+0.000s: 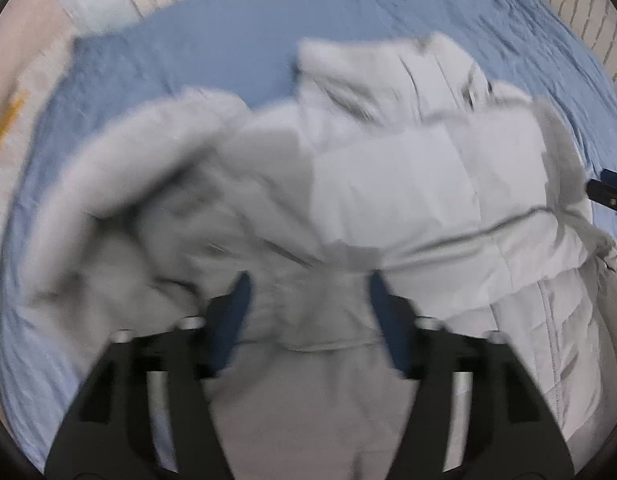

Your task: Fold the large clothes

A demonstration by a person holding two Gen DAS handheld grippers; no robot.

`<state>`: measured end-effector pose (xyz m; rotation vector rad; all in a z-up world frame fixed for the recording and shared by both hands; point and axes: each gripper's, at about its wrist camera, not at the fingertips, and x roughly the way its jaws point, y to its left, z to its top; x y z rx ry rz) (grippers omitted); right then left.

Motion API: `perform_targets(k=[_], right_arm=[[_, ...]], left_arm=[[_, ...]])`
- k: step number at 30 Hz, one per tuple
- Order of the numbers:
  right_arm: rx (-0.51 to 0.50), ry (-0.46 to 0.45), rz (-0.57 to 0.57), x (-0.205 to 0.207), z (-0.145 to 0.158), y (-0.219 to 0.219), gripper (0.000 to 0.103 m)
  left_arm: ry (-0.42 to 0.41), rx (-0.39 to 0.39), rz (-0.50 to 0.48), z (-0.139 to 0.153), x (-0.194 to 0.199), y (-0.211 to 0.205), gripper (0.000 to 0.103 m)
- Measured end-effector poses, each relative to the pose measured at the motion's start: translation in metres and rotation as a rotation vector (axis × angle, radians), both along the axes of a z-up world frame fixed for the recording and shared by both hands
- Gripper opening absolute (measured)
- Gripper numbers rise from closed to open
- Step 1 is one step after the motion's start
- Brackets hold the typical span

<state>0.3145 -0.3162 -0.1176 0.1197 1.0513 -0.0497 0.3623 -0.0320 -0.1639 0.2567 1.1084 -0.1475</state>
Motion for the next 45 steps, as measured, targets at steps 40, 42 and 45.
perform_targets(k=[40, 42, 45], right_arm=[[-0.090, 0.013, 0.033, 0.001, -0.027, 0.006, 0.073], [-0.097, 0.005, 0.030, -0.002, -0.022, 0.005, 0.073], [-0.124, -0.008, 0.012, -0.009, -0.014, -0.001, 0.073]], left_arm=[[-0.108, -0.288, 0.132, 0.076, 0.078, 0.091, 0.008], [-0.122, -0.347, 0.088, 0.094, 0.056, 0.076, 0.008], [-0.127, -0.347, -0.025, 0.102, 0.033, 0.029, 0.008]])
